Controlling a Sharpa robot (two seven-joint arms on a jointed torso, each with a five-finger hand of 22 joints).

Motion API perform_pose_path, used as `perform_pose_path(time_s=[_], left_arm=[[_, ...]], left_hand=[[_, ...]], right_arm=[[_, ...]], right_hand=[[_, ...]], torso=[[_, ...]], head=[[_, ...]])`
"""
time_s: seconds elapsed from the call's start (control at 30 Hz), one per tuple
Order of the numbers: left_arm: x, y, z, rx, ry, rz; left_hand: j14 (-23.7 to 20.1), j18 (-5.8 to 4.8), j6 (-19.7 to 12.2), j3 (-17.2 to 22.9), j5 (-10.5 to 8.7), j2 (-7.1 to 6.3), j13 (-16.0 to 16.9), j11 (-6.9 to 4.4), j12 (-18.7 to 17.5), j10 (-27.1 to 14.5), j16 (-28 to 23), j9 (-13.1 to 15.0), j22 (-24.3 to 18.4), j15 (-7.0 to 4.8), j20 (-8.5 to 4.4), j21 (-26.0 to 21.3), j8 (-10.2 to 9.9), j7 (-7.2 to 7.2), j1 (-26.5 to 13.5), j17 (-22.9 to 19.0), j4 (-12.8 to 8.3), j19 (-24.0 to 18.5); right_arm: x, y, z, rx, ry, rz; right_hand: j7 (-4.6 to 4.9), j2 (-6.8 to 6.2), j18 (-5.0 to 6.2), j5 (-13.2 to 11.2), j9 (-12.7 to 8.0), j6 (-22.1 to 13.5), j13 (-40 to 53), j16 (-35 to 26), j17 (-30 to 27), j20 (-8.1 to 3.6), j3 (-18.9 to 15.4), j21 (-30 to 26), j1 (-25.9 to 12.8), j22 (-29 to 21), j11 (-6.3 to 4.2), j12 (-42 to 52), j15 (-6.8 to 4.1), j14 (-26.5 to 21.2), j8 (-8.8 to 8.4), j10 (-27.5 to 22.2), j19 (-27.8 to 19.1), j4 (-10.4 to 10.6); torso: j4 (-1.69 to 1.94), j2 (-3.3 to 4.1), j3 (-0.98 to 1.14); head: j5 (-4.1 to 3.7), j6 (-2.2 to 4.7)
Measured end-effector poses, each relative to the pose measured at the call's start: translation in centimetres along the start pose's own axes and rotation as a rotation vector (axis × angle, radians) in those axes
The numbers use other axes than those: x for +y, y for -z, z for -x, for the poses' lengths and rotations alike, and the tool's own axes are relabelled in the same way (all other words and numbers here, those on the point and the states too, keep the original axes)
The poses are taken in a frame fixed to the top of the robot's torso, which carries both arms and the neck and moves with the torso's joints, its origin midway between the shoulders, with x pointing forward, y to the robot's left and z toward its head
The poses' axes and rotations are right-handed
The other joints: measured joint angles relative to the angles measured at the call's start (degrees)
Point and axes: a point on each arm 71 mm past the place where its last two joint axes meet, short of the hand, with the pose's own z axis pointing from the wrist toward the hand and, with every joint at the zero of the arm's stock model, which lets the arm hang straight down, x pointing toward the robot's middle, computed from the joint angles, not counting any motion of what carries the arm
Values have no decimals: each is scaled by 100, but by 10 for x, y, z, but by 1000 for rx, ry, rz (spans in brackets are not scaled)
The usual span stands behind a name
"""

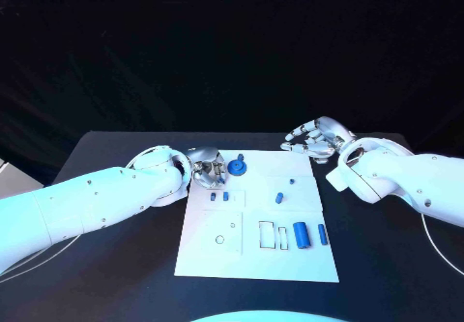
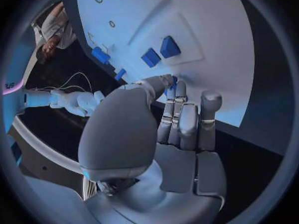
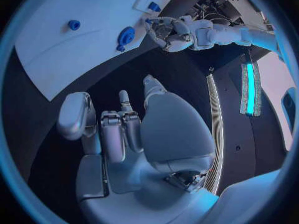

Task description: Assemble the parts on the task board

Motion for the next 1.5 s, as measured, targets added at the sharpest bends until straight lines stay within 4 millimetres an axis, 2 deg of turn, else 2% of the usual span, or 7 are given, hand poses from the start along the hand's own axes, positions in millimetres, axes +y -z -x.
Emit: perform_pose_path(time_s=[0.67,0.77,1.23,1.5], left_arm=[[-2,-1,-1,2,-7,-1],[-2,-2,-2,4,-8,-3],[-3,-4,-2,20,-11,3],[-2,-4,-2,24,-11,5]], left_hand=[[22,0,20,0,-11,-8,13,-1,-24,41,0,16,20,-22,1,0,-30,-22,-8,38,-32,42],[21,0,62,0,-12,-1,24,-31,-26,73,0,18,36,-22,1,24,-35,-18,-19,62,-32,42],[21,0,72,-16,-17,8,38,-11,-67,92,0,48,17,-21,0,24,-19,-10,-54,57,-47,42],[21,0,27,-34,-17,24,50,-11,-95,92,0,37,2,-21,0,24,-98,9,-70,47,-65,41]], right_arm=[[0,0,0,1,0,0],[0,0,0,1,0,0],[0,0,0,0,0,-1],[-1,0,0,0,0,-2]], right_hand=[[0,0,0,0,0,0,-1,0,-1,0,0,0,0,0,0,0,0,0,0,0,0,0],[0,0,0,0,0,0,-1,0,-1,0,0,0,0,0,0,0,0,0,0,0,0,0],[0,0,0,0,0,0,-2,0,-2,0,0,0,0,0,0,0,0,0,0,0,0,0],[0,0,0,0,0,0,-3,0,-3,0,0,-31,0,0,0,0,0,0,23,0,0,0]], torso=[[3,0,-3],[3,0,-2],[0,0,0],[0,-1,-3]], head=[[-6,0],[-5,-4],[-17,-12],[-21,-16]])
